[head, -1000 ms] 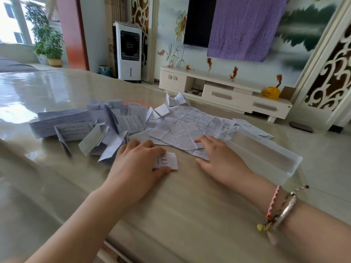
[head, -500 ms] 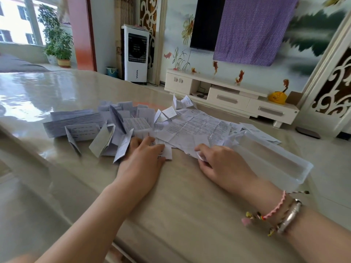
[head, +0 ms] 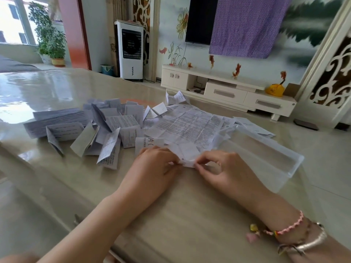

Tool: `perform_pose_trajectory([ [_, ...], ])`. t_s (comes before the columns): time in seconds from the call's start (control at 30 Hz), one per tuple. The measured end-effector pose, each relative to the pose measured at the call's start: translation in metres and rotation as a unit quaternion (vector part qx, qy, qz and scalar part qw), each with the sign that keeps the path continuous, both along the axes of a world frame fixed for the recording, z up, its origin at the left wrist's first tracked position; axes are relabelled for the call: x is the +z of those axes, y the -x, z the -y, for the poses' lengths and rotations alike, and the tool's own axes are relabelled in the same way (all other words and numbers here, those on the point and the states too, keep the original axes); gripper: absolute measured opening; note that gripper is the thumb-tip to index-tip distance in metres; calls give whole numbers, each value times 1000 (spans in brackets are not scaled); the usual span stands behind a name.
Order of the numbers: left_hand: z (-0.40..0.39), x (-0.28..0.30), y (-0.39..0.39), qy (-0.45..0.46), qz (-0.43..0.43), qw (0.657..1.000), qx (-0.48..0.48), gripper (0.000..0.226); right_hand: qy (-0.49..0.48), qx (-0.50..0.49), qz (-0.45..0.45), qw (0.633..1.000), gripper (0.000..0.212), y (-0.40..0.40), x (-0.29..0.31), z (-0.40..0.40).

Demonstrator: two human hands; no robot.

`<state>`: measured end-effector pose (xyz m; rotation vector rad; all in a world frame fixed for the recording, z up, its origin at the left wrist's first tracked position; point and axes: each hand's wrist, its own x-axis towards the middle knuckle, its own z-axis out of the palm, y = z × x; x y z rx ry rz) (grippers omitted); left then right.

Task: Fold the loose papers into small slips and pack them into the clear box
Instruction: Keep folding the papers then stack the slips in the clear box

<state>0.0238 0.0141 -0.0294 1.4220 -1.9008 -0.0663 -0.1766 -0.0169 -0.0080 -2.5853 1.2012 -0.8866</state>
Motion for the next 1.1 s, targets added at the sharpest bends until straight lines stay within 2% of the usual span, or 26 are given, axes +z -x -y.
perform_pose_trajectory([
  [0.1, -2, 1, 2, -24, -64, 997, 22, 10, -82, -11, 71, 994, 7, 4, 1, 3],
  [0.27, -5, 4, 6, -42, -127, 991, 10, 32, -200, -33, 182, 962, 11, 3, 0, 10],
  [0.4, -9, 8, 8, -75, -158, 984, 19, 19, -220, -21, 203, 954, 12, 0, -3, 12],
  [0.47, -9, 9, 10, -90, -171, 981, 29, 25, -213, -21, 205, 955, 11, -4, -5, 13],
  [0.57, -9, 7, 11, -98, -158, 982, 37, 56, -191, -31, 191, 962, 12, -10, -6, 18],
  [0.67, -7, 5, 10, -105, -106, 988, 45, 65, -147, -56, 137, 978, 18, -13, -7, 24],
  [0.77, -9, 5, 12, -96, -33, 993, 63, 49, -106, -79, 14, 991, 33, -16, -10, 27],
  [0.83, -13, 4, 14, -93, 22, 991, 88, 33, -89, -86, -24, 992, 40, -18, -11, 29],
  [0.97, -14, 2, 14, -60, 57, 994, 72, 23, -18, -92, -59, 994, 40, -16, -12, 28],
  [1.03, -13, 2, 13, -51, 55, 995, 68, 23, 11, -48, -52, 997, 36, -11, -9, 25],
  [1.1, -13, 0, 11, -44, 48, 995, 72, 24, -13, 13, -48, 999, 37, -6, -7, 20],
])
